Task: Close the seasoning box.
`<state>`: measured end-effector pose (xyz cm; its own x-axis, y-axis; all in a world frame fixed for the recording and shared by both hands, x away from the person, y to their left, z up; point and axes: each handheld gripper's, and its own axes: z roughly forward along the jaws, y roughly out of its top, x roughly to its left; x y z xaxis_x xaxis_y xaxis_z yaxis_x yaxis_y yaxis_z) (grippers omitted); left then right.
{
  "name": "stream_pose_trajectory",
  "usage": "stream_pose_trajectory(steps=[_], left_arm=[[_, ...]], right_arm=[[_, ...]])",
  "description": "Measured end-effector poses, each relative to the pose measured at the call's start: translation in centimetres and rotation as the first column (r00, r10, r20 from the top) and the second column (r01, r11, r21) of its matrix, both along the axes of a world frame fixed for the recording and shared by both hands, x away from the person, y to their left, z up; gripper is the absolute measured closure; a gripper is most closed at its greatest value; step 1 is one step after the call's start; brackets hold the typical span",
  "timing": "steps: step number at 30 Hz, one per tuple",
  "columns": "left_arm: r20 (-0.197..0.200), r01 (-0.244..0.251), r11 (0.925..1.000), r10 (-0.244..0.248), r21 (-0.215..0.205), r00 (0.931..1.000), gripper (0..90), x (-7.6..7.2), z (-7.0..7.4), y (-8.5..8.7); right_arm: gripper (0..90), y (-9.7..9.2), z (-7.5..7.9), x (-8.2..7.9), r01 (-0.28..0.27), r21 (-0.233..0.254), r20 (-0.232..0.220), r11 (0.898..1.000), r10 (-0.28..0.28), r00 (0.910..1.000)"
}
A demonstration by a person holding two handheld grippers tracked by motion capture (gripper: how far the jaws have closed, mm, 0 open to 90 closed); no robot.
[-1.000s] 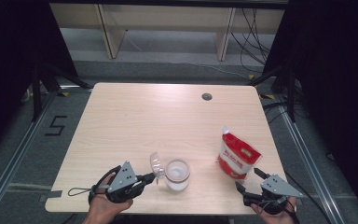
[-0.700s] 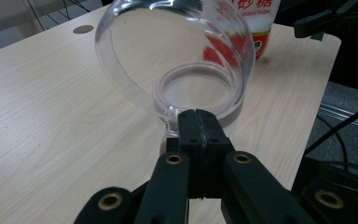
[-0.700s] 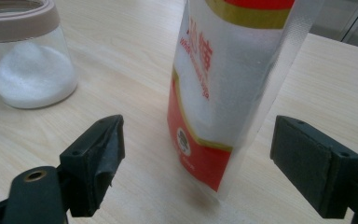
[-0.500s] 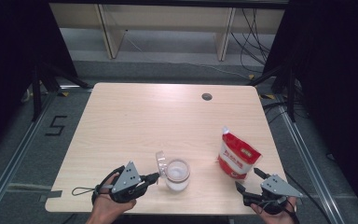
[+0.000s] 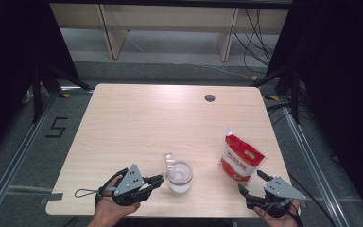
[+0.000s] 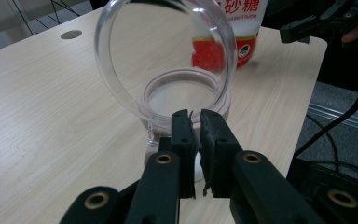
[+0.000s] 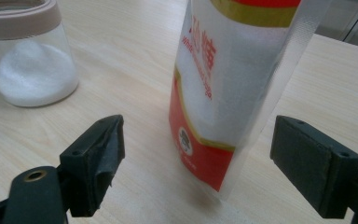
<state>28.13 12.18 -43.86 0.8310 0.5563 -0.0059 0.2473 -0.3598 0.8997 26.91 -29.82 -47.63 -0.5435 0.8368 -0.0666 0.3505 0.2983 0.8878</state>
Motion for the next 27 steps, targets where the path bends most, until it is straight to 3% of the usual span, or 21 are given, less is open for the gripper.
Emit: stream_pose_trajectory(steps=[3, 6, 7, 12, 13, 14, 15, 16, 20, 21, 24, 26, 27], left_arm=[[0.013, 0.002, 0.9998, -0.002, 0.019, 0.9999, 75.5, 0.0, 0.0, 0.4], [0.006, 0.006, 0.9999, -0.006, 0.012, 1.0000, 68.2, 0.0, 0.0, 0.6], [0.018, 0.002, 0.9997, -0.003, 0.023, 0.9998, 60.8, 0.0, 0.1, 0.8], [0.010, -0.023, 0.9997, 0.023, 0.003, 0.9997, 45.2, -0.3, -0.1, 1.0], [0.025, -0.015, 0.9998, 0.014, 0.012, 0.9996, 39.0, -0.3, -0.2, 1.1], [0.006, -0.020, 0.9998, 0.020, -0.001, 0.9998, 36.7, -0.5, -0.3, 1.2], [0.006, -0.020, 0.9998, 0.020, -0.001, 0.9998, 34.3, -0.5, -0.3, 1.2], [0.019, -0.013, 0.9999, 0.012, 0.009, 0.9997, 34.3, -0.5, -0.3, 1.3], [-0.012, -0.016, 0.9998, 0.016, -0.013, 0.9998, 28.3, -0.6, -0.8, 1.4], [-0.010, -0.007, 1.0000, 0.007, 0.003, 0.9999, 25.6, -0.6, -0.9, 1.6], [-0.022, -0.007, 1.0000, 0.007, 0.004, 0.9997, 21.3, -0.6, -1.2, 1.8], [-0.010, -0.002, 1.0000, 0.002, 0.007, 0.9999, 19.2, -0.6, -1.5, 2.0], [-0.028, -0.025, 0.9997, 0.025, 0.000, 0.9993, 19.2, -0.8, -1.7, 2.1]], right_arm=[[18.5, -0.1, 0.0, 0.0, -0.005, -0.002, 0.003, 1.000, 0.005, 1.0000], [18.5, 0.0, 0.0, 0.0, -0.005, -0.002, 0.003, 1.000, 0.005, 1.0000], [18.5, -0.2, 0.0, 0.2, -0.005, -0.025, 0.042, 1.000, 0.006, 0.9991], [18.5, -0.2, 0.0, 0.1, -0.010, -0.024, 0.030, 1.000, 0.011, 0.9995], [18.5, -0.2, 0.1, 0.1, -0.006, -0.027, 0.029, 1.000, 0.007, 0.9996], [18.4, -0.1, 0.1, 0.1, -0.003, -0.023, 0.032, 1.000, 0.004, 0.9995], [18.4, -0.1, 0.1, 0.1, -0.003, -0.023, 0.032, 1.000, 0.004, 0.9995], [18.5, 0.0, 0.1, -0.1, 0.003, -0.005, 0.003, 1.000, -0.003, 1.0000], [18.5, -0.1, 0.1, -0.1, -0.003, -0.005, 0.002, 1.000, 0.003, 1.0000], [18.5, 0.0, 0.1, -0.2, 0.006, 0.013, -0.004, 1.000, -0.006, 1.0000], [18.4, -0.1, 0.2, -0.2, 0.005, 0.000, 0.005, 1.000, -0.005, 1.0000], [18.5, -0.1, 0.2, -0.2, 0.006, 0.006, -0.001, 1.000, -0.006, 1.0000], [18.4, -0.1, 0.2, -0.2, 0.014, 0.010, -0.005, 1.000, -0.014, 0.9999]])
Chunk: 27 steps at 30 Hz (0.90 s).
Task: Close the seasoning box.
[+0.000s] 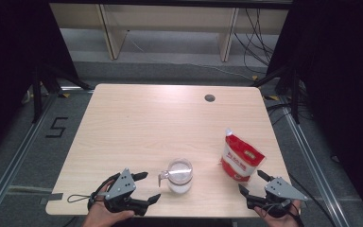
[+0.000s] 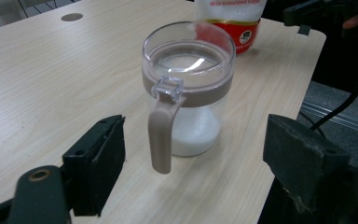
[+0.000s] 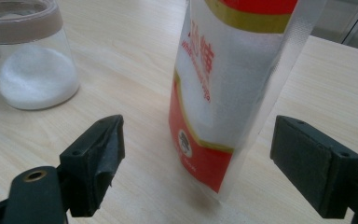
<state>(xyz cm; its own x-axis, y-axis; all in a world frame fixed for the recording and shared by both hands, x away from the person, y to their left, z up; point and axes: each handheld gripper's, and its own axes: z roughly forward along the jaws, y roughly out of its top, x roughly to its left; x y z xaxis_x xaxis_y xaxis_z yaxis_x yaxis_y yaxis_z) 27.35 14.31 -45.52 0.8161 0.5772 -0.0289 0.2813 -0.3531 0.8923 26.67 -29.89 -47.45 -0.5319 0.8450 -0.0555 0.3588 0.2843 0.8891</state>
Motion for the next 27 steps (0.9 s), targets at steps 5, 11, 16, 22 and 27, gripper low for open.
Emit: stream_pose_trajectory(steps=[5, 11, 16, 22, 27], left_arm=[[0.006, -0.029, 0.9996, 0.029, 0.002, 0.9996, 16.4, 0.1, -0.7, 1.1], [0.007, -0.047, 0.9983, 0.047, 0.035, 0.9989, 16.4, 0.2, -1.4, 2.1], [0.009, -0.039, 0.9988, 0.039, 0.031, 0.9992, 16.4, -0.2, -1.8, 2.2], [0.007, -0.030, 0.9978, 0.030, 0.059, 0.9995, 16.4, -0.7, -2.4, 1.9], [-0.019, -0.033, 0.9978, 0.034, 0.058, 0.9992, 16.4, -1.1, -2.7, 1.7]], right_arm=[[18.4, 0.0, 0.0, -0.1, -0.009, -0.003, 0.013, 1.000, 0.010, 0.9999], [18.3, 0.0, 0.0, -0.3, -0.014, -0.007, 0.019, 1.000, 0.014, 0.9997], [18.3, 0.0, 0.1, -0.5, -0.006, 0.000, 0.015, 1.000, 0.006, 0.9999], [18.2, 0.0, 0.0, -0.8, -0.012, -0.005, 0.014, 1.000, 0.012, 0.9998], [18.2, 0.2, 0.0, -1.2, 0.003, 0.011, -0.002, 1.000, -0.003, 1.0000]])
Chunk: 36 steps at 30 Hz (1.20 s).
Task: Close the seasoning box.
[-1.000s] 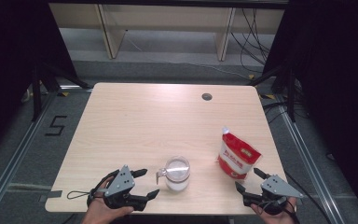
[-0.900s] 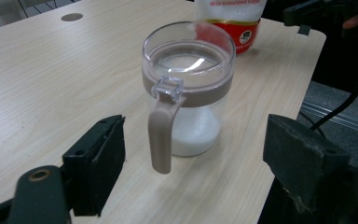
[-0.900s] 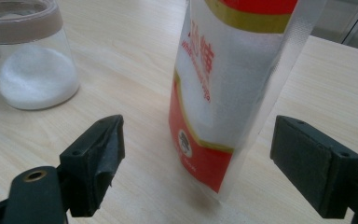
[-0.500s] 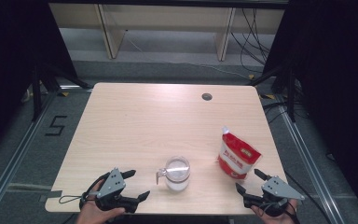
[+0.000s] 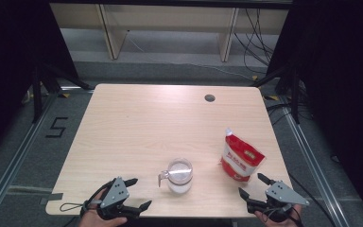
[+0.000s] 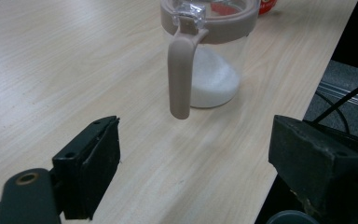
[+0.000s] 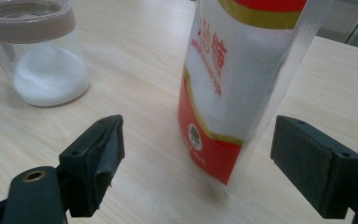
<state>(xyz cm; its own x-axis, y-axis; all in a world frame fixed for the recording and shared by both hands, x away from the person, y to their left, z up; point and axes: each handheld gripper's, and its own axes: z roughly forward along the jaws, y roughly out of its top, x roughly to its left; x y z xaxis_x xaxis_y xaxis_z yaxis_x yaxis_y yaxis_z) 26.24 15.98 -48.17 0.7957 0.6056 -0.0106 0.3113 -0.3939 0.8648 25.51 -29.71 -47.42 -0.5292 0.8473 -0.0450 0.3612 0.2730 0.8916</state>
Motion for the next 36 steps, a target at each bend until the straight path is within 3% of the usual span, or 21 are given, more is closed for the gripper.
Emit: stream_pose_trajectory(steps=[2, 12, 16, 18, 20, 29, 30, 36], left_arm=[[-0.001, -0.004, 1.0000, 0.004, 0.003, 1.0000, 16.4, -0.14, -0.17, -0.07], [0.003, 0.000, 0.9998, 0.000, 0.022, 1.0000, 16.2, -0.45, -0.39, 0.08], [0.004, -0.004, 0.9997, 0.004, 0.022, 1.0000, 16.2, -0.48, -0.54, 0.10], [-0.002, 0.000, 0.9996, 0.000, 0.029, 1.0000, 16.1, -0.51, -0.49, 0.18], [0.002, -0.005, 0.9995, 0.005, 0.031, 1.0000, 16.2, -0.53, -0.52, 0.20], [0.001, -0.010, 0.9989, 0.010, 0.045, 1.0000, 16.1, -0.46, -0.56, 0.32], [0.001, -0.006, 0.9991, 0.006, 0.041, 1.0000, 16.1, -0.42, -0.58, 0.33], [-0.009, -0.002, 0.9992, 0.002, 0.040, 1.0000, 16.1, -0.36, -0.65, 0.33]], right_arm=[[18.1, -0.09, -0.04, 0.19, -0.029, -0.014, 0.020, 0.999, 0.029, 0.9994], [17.7, 0.09, -0.06, -0.26, -0.026, -0.005, -0.003, 1.000, 0.026, 0.9997], [17.4, 0.09, -0.11, -0.27, -0.031, -0.009, 0.006, 0.999, 0.031, 0.9995], [17.4, 0.02, -0.15, -0.16, -0.037, -0.024, 0.034, 0.999, 0.038, 0.9987], [17.2, 0.13, -0.16, -0.32, -0.040, -0.010, 0.002, 0.999, 0.040, 0.9992], [17.0, 0.09, -0.20, -0.48, -0.026, -0.010, -0.008, 1.000, 0.026, 0.9996], [17.0, -0.01, -0.23, -0.33, -0.031, -0.024, 0.013, 0.999, 0.031, 0.9994], [17.0, 0.20, -0.31, -0.57, -0.013, 0.001, -0.028, 1.000, 0.013, 0.9995]])
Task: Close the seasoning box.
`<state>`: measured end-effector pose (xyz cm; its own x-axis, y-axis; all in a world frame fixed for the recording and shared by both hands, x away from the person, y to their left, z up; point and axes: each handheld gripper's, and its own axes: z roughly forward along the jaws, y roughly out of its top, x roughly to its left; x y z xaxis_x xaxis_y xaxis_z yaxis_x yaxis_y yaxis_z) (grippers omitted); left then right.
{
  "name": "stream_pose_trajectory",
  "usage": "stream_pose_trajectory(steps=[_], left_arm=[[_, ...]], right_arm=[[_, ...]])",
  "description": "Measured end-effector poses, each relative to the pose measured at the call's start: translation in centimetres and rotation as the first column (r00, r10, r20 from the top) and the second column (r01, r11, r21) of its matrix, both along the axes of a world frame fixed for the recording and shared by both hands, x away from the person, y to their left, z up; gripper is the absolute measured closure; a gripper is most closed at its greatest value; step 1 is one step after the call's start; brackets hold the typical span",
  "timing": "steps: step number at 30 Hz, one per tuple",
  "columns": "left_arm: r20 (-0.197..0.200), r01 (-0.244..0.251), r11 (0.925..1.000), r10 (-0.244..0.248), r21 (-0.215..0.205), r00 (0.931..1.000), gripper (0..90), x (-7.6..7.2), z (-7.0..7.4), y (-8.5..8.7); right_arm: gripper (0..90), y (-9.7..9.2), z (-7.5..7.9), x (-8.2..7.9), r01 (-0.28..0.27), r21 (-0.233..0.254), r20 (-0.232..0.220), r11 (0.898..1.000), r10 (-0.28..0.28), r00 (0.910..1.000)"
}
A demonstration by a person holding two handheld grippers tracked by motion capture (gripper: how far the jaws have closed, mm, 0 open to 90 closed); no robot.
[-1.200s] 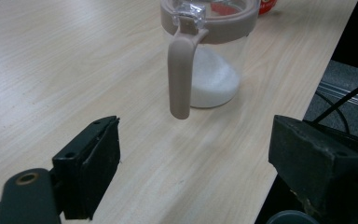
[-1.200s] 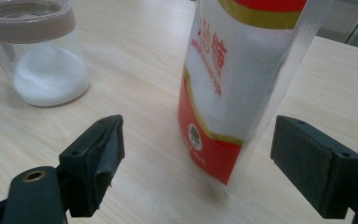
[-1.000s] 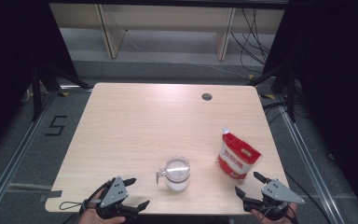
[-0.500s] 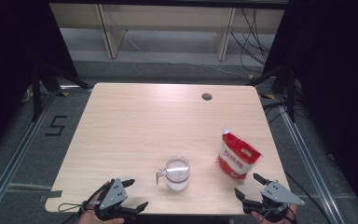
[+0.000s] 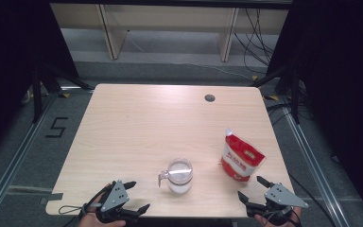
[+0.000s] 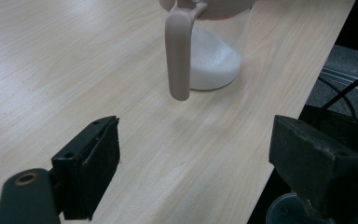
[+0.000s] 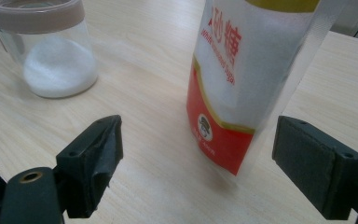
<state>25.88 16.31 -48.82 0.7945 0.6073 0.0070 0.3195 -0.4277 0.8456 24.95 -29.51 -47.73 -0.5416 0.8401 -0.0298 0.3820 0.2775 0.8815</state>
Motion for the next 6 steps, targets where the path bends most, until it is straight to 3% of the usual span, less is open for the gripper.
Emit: stream_pose_trajectory(steps=[1, 6], left_arm=[[0.009, -0.009, 1.0000, 0.009, -0.002, 0.9999, 16.1, -0.03, -0.11, -0.02], [0.011, -0.004, 1.0000, 0.004, 0.005, 0.9999, 16.1, 0.11, -0.06, 0.12]], right_arm=[[17.0, -0.15, -0.05, 0.22, -0.019, -0.009, 0.009, 1.000, 0.019, 0.9998], [16.8, -0.16, -0.15, 0.25, -0.010, -0.013, 0.008, 1.000, 0.010, 0.9999]])
